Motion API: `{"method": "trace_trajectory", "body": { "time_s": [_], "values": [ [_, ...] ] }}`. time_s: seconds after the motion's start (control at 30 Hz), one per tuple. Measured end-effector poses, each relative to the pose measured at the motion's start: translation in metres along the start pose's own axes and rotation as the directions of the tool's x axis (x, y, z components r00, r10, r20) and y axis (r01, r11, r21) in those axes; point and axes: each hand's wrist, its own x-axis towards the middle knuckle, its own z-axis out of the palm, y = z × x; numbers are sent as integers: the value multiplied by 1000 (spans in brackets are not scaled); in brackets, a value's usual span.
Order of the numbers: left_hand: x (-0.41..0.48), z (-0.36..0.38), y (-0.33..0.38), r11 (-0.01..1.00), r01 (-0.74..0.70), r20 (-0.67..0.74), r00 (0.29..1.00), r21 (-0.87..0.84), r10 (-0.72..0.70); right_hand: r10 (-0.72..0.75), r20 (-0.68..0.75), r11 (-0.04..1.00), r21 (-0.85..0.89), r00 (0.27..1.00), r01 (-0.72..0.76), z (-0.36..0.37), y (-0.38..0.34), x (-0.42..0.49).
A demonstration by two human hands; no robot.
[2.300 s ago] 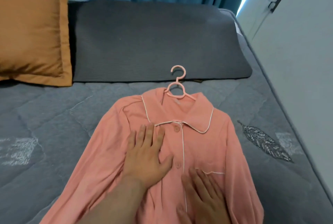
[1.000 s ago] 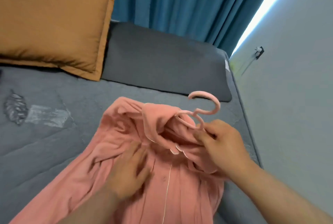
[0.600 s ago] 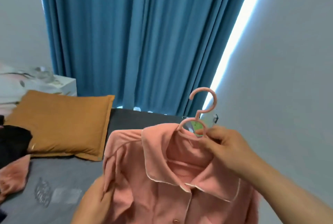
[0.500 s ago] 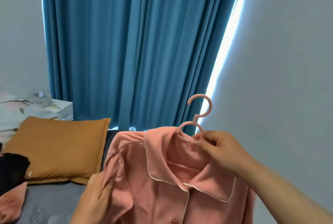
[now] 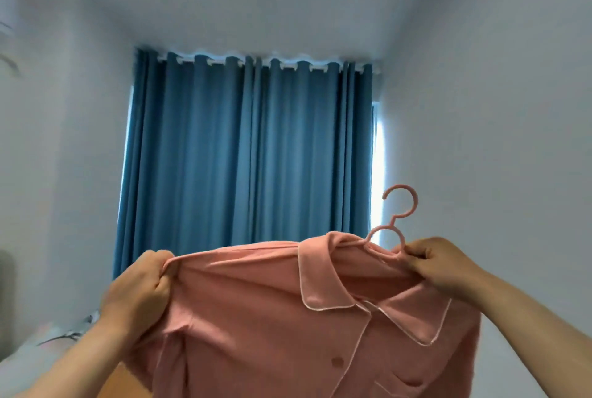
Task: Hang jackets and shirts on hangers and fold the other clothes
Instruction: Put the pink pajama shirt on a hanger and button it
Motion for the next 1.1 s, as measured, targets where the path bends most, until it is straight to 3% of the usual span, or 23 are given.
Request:
{"method": "trace_trajectory", "body": {
  "time_s": [0.1,0.17,0.23,0.27,0.3,0.33,0.4,0.47,0.53,0.63,0.73,0.8,0.83,0.9,0.97,1.0,1.1],
  "values": [
    [15,-17,-10,990,70,201,975,119,-93,-84,-44,996,37,995,86,-20,-22,1],
    [23,-23,8,991,94,218,970,91,-112,-167,-68,980,98,984,174,-23,-40,4],
    [24,-31,49,977,-20,21,999,-213,25,-217,-70,964,144,974,225,-21,-56,8],
    [21,-38,78,936,-189,-123,980,-298,159,-240,-53,960,138,969,245,-19,-62,9],
    [16,-49,110,873,-405,-243,907,-272,345,-255,-29,959,123,967,256,-16,-67,11],
    [11,-59,138,780,-608,-260,785,-149,562,-265,-6,958,112,964,264,-13,-72,12],
    [9,-68,174,533,-843,-42,531,71,846,-272,28,958,100,962,268,-7,-77,13],
    [16,-71,187,408,-891,160,440,198,884,-267,40,961,89,963,263,-4,-80,13],
    [24,-75,190,400,-881,257,460,253,850,-263,42,963,78,964,259,-4,-79,13],
    [33,-84,196,604,-786,434,593,132,678,-276,44,961,48,960,273,-6,-81,12],
    [39,-92,207,607,-784,549,566,128,615,-268,87,963,-3,960,269,-6,-84,14],
    [47,-101,214,634,-763,541,588,126,601,-241,135,968,-37,961,248,-5,-88,15],
    [53,-105,217,694,-717,498,627,68,599,-231,159,970,-34,960,239,-6,-91,15],
    [61,-110,222,826,-521,347,750,-216,564,-232,181,972,14,956,233,-7,-95,16],
    [62,-109,222,827,-303,264,847,-474,461,-241,168,971,25,956,240,-7,-98,17],
    [61,-106,219,835,-259,293,852,-485,435,-246,160,969,39,956,243,-5,-99,17],
    [46,-89,213,933,-241,519,780,-266,349,-267,109,957,149,958,250,0,-99,16]
  ]
}}
